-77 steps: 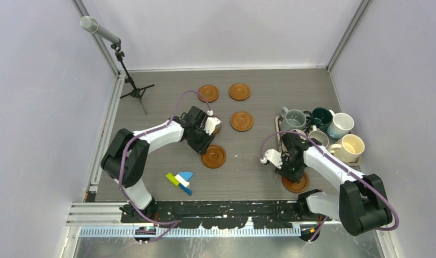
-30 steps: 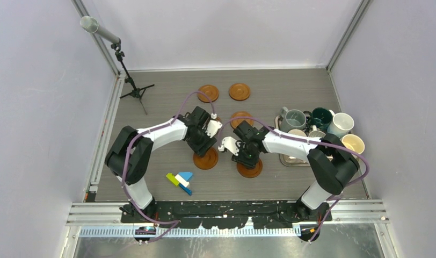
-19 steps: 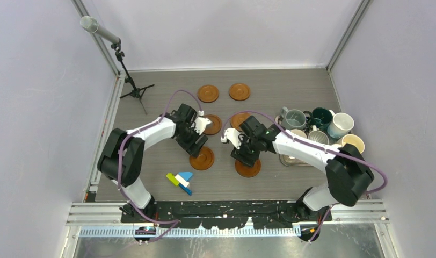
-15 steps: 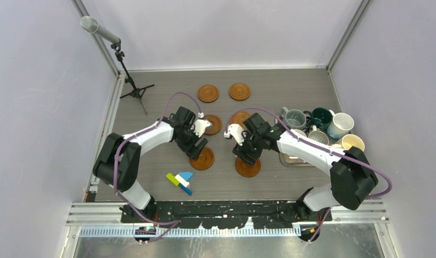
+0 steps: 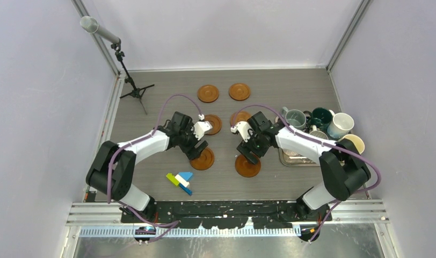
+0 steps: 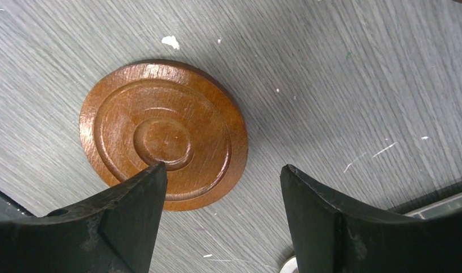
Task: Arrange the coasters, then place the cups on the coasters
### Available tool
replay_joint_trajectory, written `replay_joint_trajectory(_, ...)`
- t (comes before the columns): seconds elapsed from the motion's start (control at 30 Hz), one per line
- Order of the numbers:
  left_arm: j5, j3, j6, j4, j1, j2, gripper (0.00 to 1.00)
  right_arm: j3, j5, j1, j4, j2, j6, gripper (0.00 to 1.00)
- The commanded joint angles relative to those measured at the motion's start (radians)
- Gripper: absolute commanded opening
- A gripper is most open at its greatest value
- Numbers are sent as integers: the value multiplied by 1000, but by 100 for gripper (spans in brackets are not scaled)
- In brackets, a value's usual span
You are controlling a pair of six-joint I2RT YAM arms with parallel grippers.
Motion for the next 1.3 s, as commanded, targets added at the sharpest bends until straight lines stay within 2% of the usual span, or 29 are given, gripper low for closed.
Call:
replay_joint_trajectory(0.0, 27, 27, 57, 36, -19, 32, 79, 8, 15, 10, 39, 36, 7, 78)
replay_joint_trajectory(0.2, -42, 46, 93, 4, -93, 74, 70, -2, 37, 9, 73, 89, -29, 74)
replay_joint_trajectory(0.4, -92, 71, 91, -14, -141, 105, 56, 16, 66, 11, 101, 141, -17, 64)
replay_joint_trajectory(0.6, -113, 80, 87, -13, -168, 116, 50, 36, 113, 7, 124, 168, -3, 59)
replay_joint_trajectory(0.9, -145, 97, 104, -27, -215, 143, 44, 74, 116, -31, 124, 207, 18, 52)
replay_joint_trajectory(1.27, -153, 104, 124, -42, -242, 151, 42, 104, 135, -41, 131, 239, 40, 51)
